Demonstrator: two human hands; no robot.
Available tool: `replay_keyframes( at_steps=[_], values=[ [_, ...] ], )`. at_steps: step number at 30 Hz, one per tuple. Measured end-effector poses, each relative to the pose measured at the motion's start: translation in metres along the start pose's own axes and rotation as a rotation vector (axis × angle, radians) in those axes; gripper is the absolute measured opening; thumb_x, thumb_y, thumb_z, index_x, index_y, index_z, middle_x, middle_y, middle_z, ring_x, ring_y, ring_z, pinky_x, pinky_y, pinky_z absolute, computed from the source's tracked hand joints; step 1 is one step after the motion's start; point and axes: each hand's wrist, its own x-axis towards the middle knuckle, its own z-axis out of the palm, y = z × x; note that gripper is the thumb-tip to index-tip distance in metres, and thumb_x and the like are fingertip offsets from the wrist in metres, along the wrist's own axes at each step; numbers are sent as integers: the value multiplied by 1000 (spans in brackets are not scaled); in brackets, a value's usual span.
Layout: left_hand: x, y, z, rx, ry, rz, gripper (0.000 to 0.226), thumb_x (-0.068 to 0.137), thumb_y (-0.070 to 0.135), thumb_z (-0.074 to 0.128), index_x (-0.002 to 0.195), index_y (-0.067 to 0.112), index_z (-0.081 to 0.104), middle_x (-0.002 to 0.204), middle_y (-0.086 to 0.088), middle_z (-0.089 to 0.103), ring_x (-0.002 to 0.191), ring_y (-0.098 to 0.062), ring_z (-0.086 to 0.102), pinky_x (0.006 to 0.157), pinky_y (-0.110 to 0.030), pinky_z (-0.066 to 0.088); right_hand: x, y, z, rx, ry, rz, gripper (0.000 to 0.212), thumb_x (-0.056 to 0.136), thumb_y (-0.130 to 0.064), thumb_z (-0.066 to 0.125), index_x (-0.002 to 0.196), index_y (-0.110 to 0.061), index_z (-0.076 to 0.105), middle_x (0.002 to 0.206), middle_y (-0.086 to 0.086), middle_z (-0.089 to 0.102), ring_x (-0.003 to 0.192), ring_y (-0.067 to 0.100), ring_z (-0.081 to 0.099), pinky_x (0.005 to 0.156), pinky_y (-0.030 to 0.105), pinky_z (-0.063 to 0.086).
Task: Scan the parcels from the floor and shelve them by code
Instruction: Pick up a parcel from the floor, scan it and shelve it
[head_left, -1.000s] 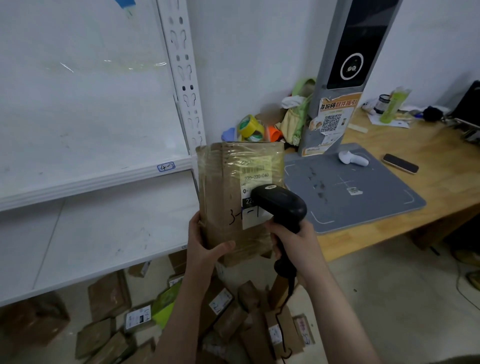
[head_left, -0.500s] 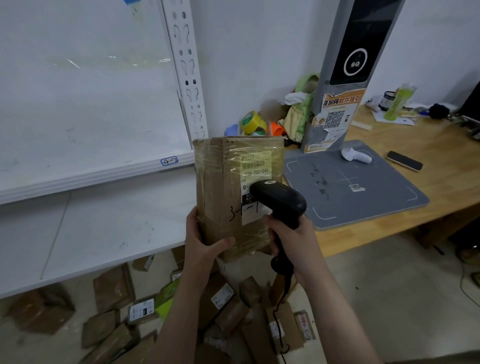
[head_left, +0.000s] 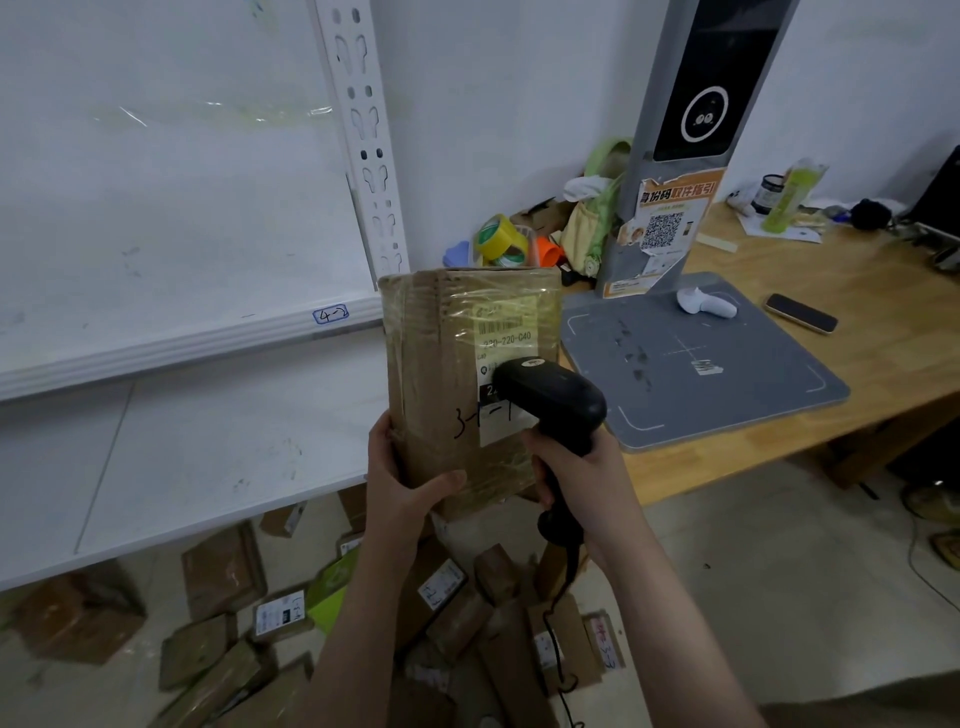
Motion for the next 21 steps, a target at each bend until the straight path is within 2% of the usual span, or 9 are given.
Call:
replay_keyframes(
  at_steps=[8,12,15,21],
  values=[
    [-1,3,2,-9,22,-5,108,45,33,86,144,25,42,136,-4,55,121,-22,58,87,-41,61,1,5,-1,-25,-8,-5,20,92,-11,66,75,-6,56,55,10,48,42,18,43,50,34,39],
    [-1,3,2,2,23,-6,108,45,32,86,144,24,42,136,-6,55,121,-23,58,88,-41,60,0,6,0,-40,0,-4,28,93,-13,65,67,-7,55,52,9,49,43,21,44,54,37,39],
    [-2,3,2,14,22,-18,110,45,34,86,145,25,41,137,-4,54,123,-22,58,90,-45,59,0,6,1,-8,15,13,23,92,-11,65,71,-8,57,54,8,50,43,18,44,52,35,39],
    [-4,4,2,20,28,-23,109,45,36,85,145,26,41,138,-4,53,122,-20,57,87,-35,60,0,8,4,11,29,23,12,91,-10,65,80,-8,60,53,5,51,43,16,44,50,33,39]
  ],
)
